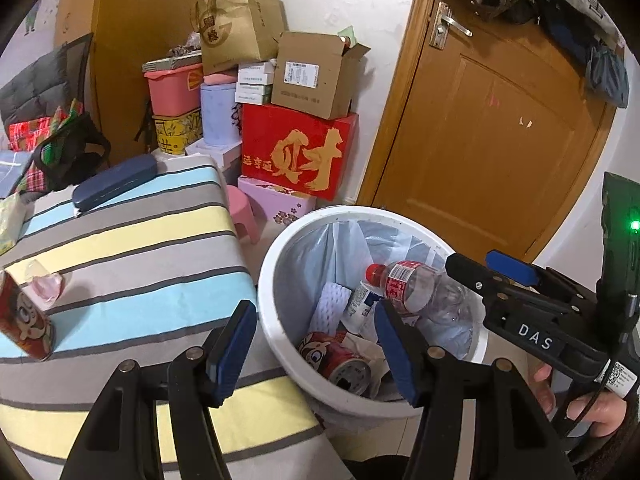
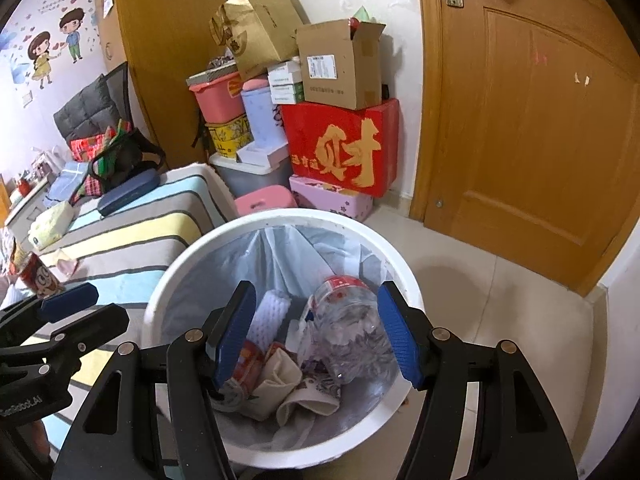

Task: Collect trash
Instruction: 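Open both tools to drop the can and bottle into the wastebasket, then move both tools back toward the brown wrapper and foam net, then grasp the brown wrapper with the right tool while the left tool grasps the lavender foam net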

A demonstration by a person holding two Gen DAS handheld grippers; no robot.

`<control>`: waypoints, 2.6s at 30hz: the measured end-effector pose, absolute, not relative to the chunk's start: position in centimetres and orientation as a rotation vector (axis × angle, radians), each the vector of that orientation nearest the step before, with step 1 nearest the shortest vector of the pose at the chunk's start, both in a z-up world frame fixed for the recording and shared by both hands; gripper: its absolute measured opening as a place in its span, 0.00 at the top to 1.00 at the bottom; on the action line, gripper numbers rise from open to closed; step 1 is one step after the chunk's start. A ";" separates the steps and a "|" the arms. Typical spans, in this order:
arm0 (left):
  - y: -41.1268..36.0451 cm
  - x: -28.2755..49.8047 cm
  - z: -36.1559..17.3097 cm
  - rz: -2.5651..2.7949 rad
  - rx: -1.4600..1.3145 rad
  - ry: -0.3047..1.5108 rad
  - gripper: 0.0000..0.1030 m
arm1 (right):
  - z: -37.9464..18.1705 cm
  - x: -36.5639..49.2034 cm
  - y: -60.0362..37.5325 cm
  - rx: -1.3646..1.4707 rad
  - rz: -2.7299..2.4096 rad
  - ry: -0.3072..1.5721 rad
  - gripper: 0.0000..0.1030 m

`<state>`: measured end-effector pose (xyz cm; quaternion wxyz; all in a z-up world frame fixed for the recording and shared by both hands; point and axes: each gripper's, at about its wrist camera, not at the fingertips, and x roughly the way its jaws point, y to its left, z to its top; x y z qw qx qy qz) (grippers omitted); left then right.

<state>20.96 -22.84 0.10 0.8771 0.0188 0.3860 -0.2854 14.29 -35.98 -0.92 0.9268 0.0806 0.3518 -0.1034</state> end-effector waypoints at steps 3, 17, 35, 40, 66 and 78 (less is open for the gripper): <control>-21.7 20.1 0.7 -0.583 0.034 0.787 0.41 | -0.6 14.0 -35.2 0.160 -0.200 0.706 0.37; -14.2 16.6 2.2 -0.469 0.020 0.716 0.41 | -0.2 12.5 -30.3 0.155 -0.129 0.663 0.37; -1.2 14.0 1.5 -0.277 -0.078 0.693 0.40 | -2.0 12.8 -22.2 0.135 0.032 0.713 0.37; 2.1 13.8 0.7 -0.219 -0.102 0.701 0.40 | -2.4 12.6 -19.8 0.130 0.077 0.729 0.37; 15.1 14.3 -2.8 -0.062 -0.182 0.735 0.40 | -6.3 15.0 -9.5 0.086 0.167 0.896 0.37; 19.0 17.3 -3.2 -0.023 -0.168 0.751 0.40 | -6.3 15.8 -7.3 -0.037 0.186 0.896 0.70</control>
